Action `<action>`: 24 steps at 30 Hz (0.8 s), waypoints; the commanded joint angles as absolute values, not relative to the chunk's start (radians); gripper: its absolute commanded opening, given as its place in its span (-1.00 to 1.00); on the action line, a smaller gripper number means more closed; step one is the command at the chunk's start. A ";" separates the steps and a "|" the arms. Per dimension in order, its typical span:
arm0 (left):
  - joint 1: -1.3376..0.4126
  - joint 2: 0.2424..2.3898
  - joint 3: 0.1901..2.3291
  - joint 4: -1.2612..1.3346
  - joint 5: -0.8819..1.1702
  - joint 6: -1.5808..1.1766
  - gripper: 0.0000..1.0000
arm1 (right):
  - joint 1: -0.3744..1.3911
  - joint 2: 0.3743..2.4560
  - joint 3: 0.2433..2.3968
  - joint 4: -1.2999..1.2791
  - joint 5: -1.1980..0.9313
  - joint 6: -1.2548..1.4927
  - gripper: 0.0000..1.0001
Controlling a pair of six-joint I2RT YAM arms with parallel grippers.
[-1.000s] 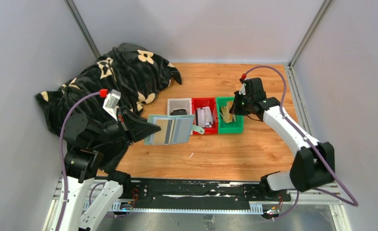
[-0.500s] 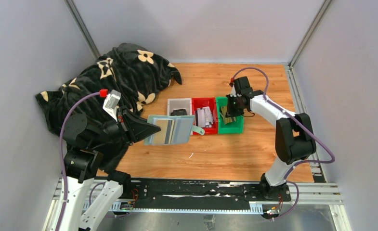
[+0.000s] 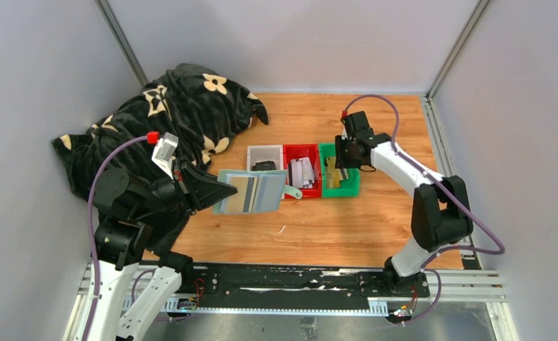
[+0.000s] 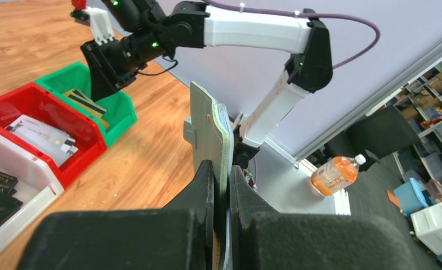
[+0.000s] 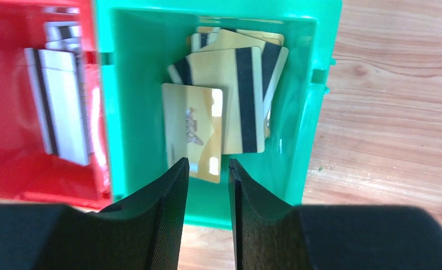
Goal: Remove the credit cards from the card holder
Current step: Place the credit card in the storage box, then remove the credit card from the card holder.
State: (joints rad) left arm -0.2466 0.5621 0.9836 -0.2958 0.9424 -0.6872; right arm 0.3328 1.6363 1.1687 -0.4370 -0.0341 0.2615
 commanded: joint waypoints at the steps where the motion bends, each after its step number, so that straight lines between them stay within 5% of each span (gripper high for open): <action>1: -0.253 0.565 0.995 -0.270 0.955 -0.689 -1.00 | 0.394 1.495 1.217 -0.474 0.017 0.257 -0.27; 3: -0.253 0.565 0.993 -0.271 0.957 -0.687 -1.00 | 0.429 1.418 1.224 -0.469 -0.028 0.263 -0.15; 5: -0.253 0.562 0.990 -0.266 0.960 -0.688 -1.00 | 0.463 1.339 1.226 -0.456 -0.026 0.298 0.18; 11: -0.253 0.548 0.970 -0.242 0.998 -0.689 -1.00 | 0.479 1.076 1.087 -0.147 -0.297 0.433 0.51; 18: -0.253 0.541 0.953 -0.244 1.033 -0.664 -1.00 | 0.492 1.026 1.009 0.290 -0.790 0.640 0.61; 24: -0.253 0.538 0.950 -0.268 1.052 -0.621 -1.00 | 0.668 1.059 1.065 0.340 -0.868 0.604 0.64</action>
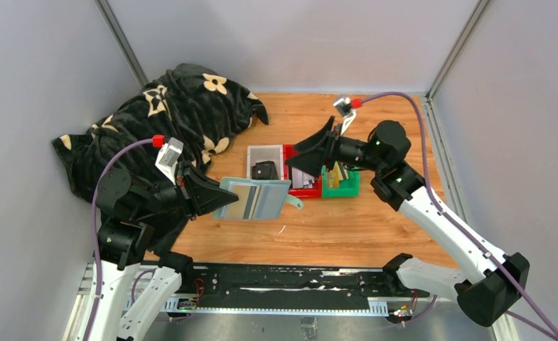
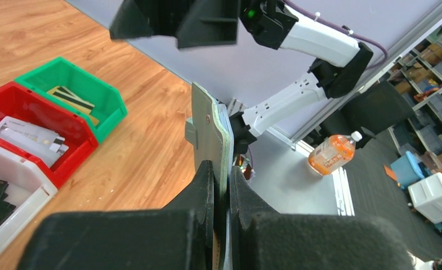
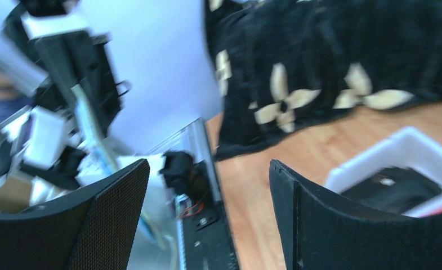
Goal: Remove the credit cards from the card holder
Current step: Remove the credit card from the card holder.
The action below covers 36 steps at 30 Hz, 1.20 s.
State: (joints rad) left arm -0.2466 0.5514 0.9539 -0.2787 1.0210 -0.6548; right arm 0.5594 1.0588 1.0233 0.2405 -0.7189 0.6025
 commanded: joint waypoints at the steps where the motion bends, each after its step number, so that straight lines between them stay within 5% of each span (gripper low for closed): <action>1: -0.253 0.538 0.952 -0.271 1.054 -0.619 -1.00 | 0.697 1.062 1.068 0.337 -0.871 0.588 0.64; 9: -0.253 0.541 0.967 -0.310 1.064 -0.584 -1.00 | 0.780 1.082 1.016 0.526 -0.942 0.693 0.55; 28: -0.253 0.541 0.977 -0.317 1.092 -0.574 -1.00 | 0.905 1.100 1.061 0.182 -0.855 0.369 0.32; 31: -0.253 0.540 0.978 -0.316 1.090 -0.573 -1.00 | 0.918 1.125 1.103 0.127 -0.864 0.342 0.06; 36: -0.253 0.539 0.984 -0.318 1.061 -0.567 -1.00 | 0.933 1.147 1.121 0.102 -0.852 0.335 -0.66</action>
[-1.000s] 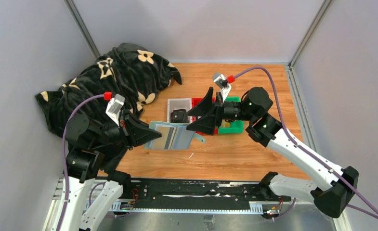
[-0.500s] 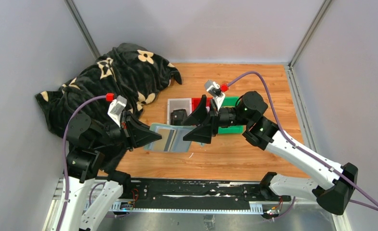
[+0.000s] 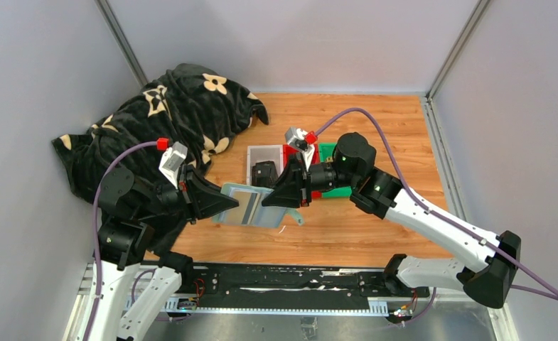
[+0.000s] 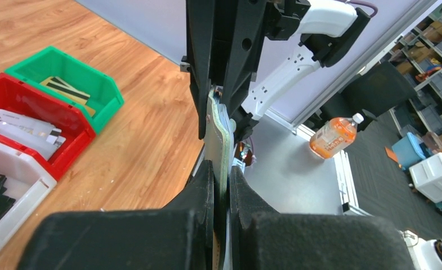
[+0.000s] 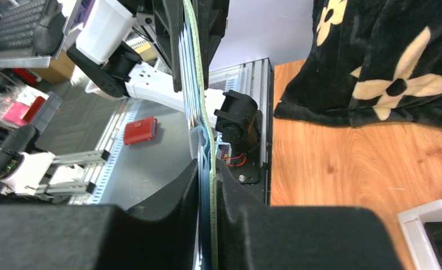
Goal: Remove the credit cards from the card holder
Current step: Remove the credit card from the card holder.
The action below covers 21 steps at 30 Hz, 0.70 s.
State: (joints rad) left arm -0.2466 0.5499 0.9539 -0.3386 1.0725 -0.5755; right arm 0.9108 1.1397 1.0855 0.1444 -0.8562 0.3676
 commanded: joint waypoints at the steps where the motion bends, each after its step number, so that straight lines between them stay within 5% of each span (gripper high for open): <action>1: -0.253 0.538 0.985 -0.321 1.051 -0.562 -0.98 | 0.933 1.149 1.121 0.101 -0.839 0.342 -0.80; 7: -0.253 0.530 0.985 -0.377 1.029 -0.501 -0.12 | 0.932 1.158 1.147 0.046 -0.748 0.375 -1.00; 21: -0.253 0.495 0.980 -0.464 1.077 -0.395 -0.20 | 0.914 1.138 1.173 0.005 -0.761 0.386 -1.00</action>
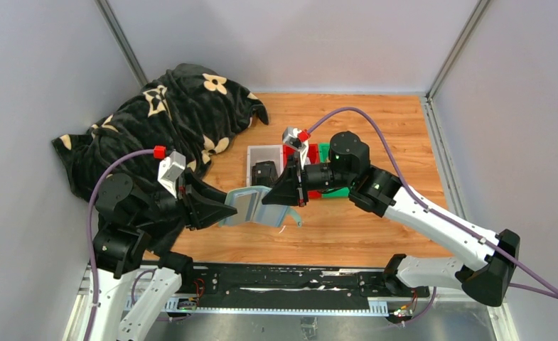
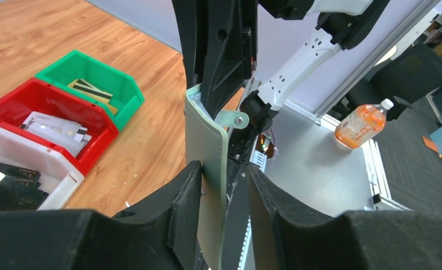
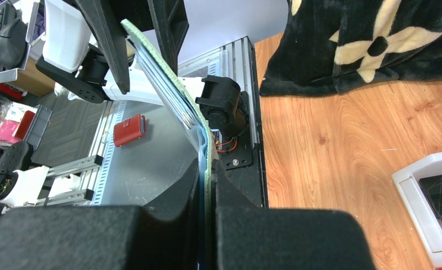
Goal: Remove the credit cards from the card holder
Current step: Remove the credit card from the card holder.
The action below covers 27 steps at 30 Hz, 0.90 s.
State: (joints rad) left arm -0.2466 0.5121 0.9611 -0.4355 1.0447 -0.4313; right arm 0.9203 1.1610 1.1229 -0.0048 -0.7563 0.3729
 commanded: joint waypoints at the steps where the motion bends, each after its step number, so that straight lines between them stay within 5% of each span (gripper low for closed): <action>1: -0.253 0.494 0.982 -0.467 1.082 -0.392 -0.23 | 0.914 1.138 1.174 0.005 -0.762 0.387 -1.00; 10: -0.253 0.481 0.998 -0.527 1.022 -0.325 -0.64 | 0.911 1.128 1.186 0.012 -0.798 0.403 -1.00; 27: -0.253 0.491 0.983 -0.440 1.197 -0.401 -0.78 | 0.911 1.111 1.203 0.003 -0.827 0.377 -1.00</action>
